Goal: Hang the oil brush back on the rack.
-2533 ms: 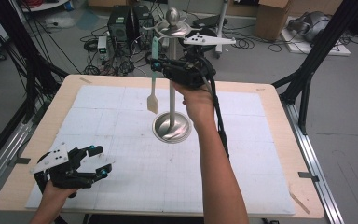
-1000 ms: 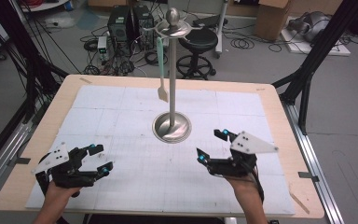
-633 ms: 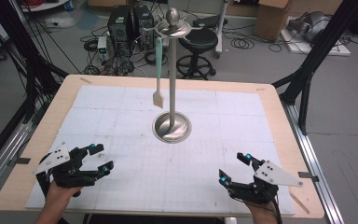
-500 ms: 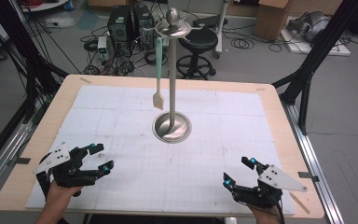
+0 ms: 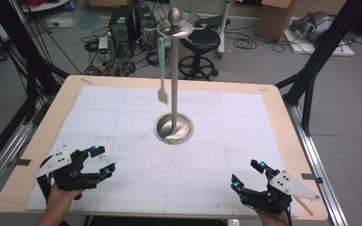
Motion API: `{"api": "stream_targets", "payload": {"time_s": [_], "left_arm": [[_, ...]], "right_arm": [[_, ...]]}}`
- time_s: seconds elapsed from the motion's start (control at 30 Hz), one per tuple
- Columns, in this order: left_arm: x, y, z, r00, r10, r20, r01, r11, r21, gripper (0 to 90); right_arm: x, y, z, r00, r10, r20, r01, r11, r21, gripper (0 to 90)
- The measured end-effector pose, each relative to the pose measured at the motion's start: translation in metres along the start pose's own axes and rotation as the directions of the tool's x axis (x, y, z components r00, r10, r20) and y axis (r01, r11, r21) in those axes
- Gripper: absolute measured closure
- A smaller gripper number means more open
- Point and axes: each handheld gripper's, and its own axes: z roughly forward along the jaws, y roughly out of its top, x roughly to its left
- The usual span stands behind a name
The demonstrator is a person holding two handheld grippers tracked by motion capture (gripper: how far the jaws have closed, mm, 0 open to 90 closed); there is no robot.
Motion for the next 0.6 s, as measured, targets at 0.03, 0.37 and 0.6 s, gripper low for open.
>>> {"api": "stream_targets", "payload": {"time_s": [0.03,0.37,0.6], "left_arm": [[-0.0005,-0.0003,0.0003,1.0000,0.000,0.001,0.000,1.0000,0.003,22.8],[-0.0007,-0.0020,0.0017,1.0000,-0.006,0.000,0.006,1.0000,0.007,23.2],[-0.0005,-0.0022,0.0018,1.0000,-0.005,-0.004,0.005,0.9999,0.011,23.2]], "right_arm": [[-0.0001,0.0000,0.0001,1.0000,0.000,-0.001,0.000,1.000,0.000,16.6],[-0.0004,-0.0020,0.0039,0.9999,0.004,-0.011,-0.003,1.000,0.014,16.6],[-0.0024,-0.0027,0.0033,0.9997,0.018,-0.016,-0.018,1.000,0.014,16.6]]}}
